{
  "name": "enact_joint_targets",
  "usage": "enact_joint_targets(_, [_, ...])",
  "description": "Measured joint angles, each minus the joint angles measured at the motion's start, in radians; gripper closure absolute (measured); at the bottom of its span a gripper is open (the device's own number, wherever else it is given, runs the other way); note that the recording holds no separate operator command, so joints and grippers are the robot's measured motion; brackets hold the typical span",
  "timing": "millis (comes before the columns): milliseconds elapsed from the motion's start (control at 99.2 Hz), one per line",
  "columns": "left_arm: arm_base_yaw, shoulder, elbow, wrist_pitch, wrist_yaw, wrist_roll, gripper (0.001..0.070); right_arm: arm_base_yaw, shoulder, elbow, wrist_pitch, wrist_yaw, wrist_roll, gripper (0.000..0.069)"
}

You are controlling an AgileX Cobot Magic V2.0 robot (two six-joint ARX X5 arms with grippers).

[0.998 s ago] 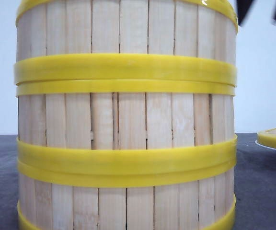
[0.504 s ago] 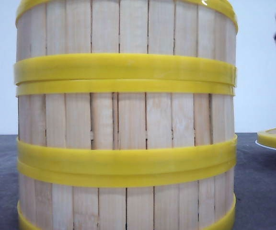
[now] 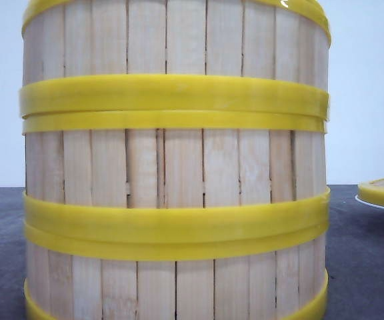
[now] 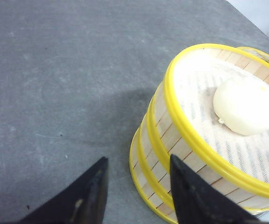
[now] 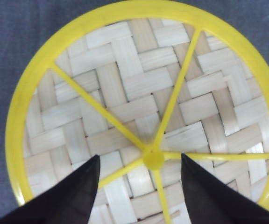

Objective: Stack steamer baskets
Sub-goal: 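Move the right gripper to the woven lid on the plate and grasp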

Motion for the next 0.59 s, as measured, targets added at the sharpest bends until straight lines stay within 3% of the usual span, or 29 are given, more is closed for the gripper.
enact_joint_targets(323, [0.0,0.0,0.0,0.0,0.0,0.0,0.0471,-0.014,0.039,0.0,0.007,0.0,0.0,0.0443])
enact_joint_targets(484, [0.0,0.0,0.0,0.0,0.0,0.0,0.0471,-0.014,0.039,0.0,0.012,0.0,0.0,0.0537])
enact_joint_targets(595, [0.0,0.0,0.0,0.0,0.0,0.0,0.0471,-0.016,0.039,0.0,0.012,0.0,0.0,0.0559])
